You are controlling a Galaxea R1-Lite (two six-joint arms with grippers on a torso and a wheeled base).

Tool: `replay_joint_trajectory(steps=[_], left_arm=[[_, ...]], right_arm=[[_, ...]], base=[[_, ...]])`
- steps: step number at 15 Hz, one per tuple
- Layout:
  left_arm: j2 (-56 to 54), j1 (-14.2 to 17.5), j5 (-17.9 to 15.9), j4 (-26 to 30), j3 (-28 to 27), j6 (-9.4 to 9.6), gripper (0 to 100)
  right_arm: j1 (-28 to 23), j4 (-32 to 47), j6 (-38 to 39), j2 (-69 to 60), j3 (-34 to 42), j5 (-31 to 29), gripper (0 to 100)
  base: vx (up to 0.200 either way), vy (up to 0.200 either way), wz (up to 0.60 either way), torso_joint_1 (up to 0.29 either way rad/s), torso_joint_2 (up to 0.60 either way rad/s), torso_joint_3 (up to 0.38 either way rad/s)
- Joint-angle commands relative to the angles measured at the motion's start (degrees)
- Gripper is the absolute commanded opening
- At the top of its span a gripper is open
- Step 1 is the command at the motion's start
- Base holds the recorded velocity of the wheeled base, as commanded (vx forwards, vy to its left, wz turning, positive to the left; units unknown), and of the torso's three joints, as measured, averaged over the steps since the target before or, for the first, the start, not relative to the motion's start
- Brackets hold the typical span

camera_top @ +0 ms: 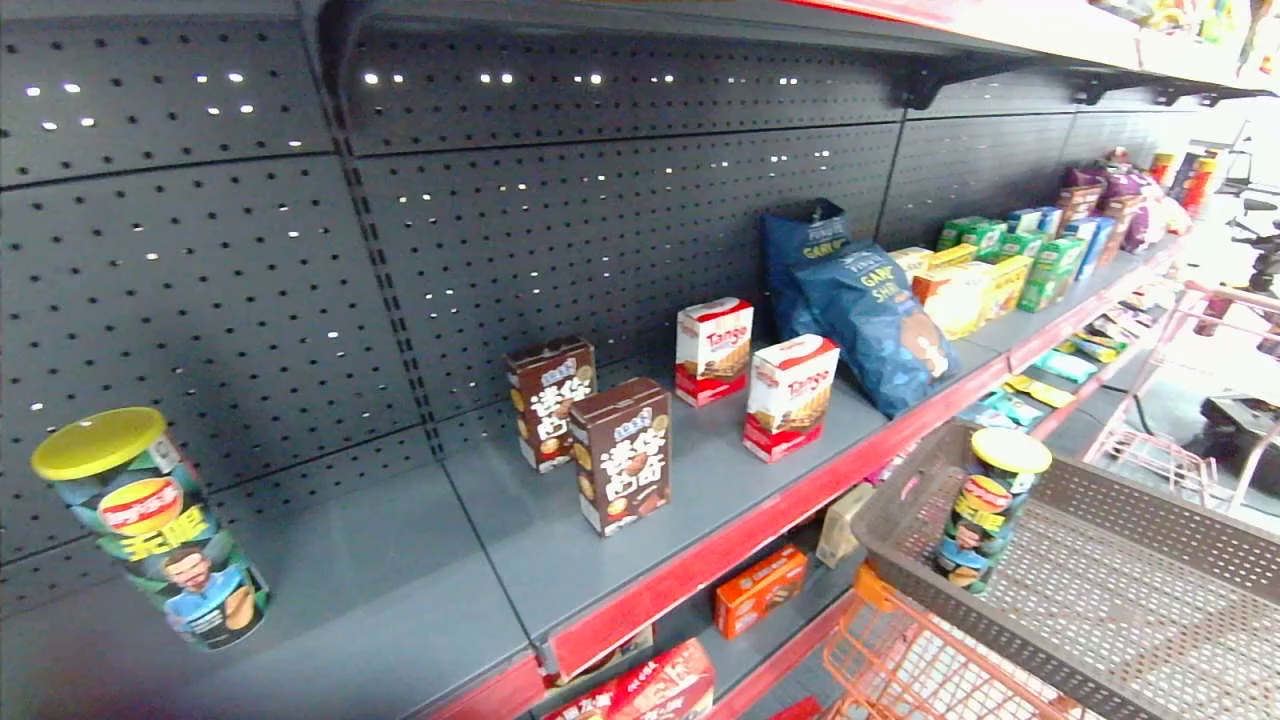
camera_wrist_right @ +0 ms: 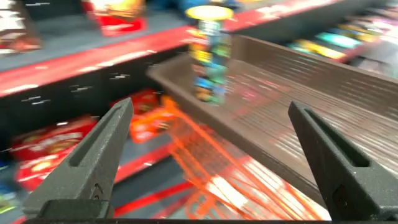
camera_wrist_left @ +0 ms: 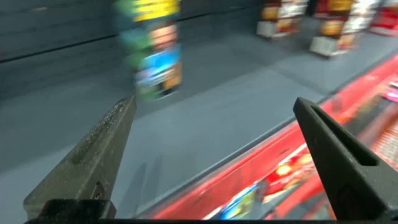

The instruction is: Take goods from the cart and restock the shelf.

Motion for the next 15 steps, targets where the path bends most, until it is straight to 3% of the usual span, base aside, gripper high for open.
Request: replay_joint_trajectory(steps=[1,10,11,13,15], left_arm=[[0.0,0.0,0.0,0.0,0.0,0.03,100],[0.0,0.0,0.0,0.0,0.0,-0.06,100],[0.0,0.0,0.0,0.0,0.0,0.03,100],[0.0,0.0,0.0,0.0,0.0,0.03,100],[0.0,0.0,0.0,0.0,0.0,0.03,100]], right_arm=[[0.0,0.0,0.0,0.1,0.0,-0.1,100],[0.2,0.5,0.0,0.1,-1.7,1.6,100],[0.6,1.4,0.1,2.7,-8.3,3.1,100],[0.1,14.4,0.1,27.4,-33.4,3.6,100],[-0.7,15.0,0.8,36.1,-35.6,3.5,100]], base=[[0.000,0.000,-0.60,0.002,0.00,-0.002],[0.000,0.000,-0.07,0.000,0.00,0.001],[0.000,0.000,0.00,0.000,0.00,0.000],[0.000,0.000,0.00,0.000,0.00,0.000],[0.000,0.000,0.00,0.000,0.00,0.000]])
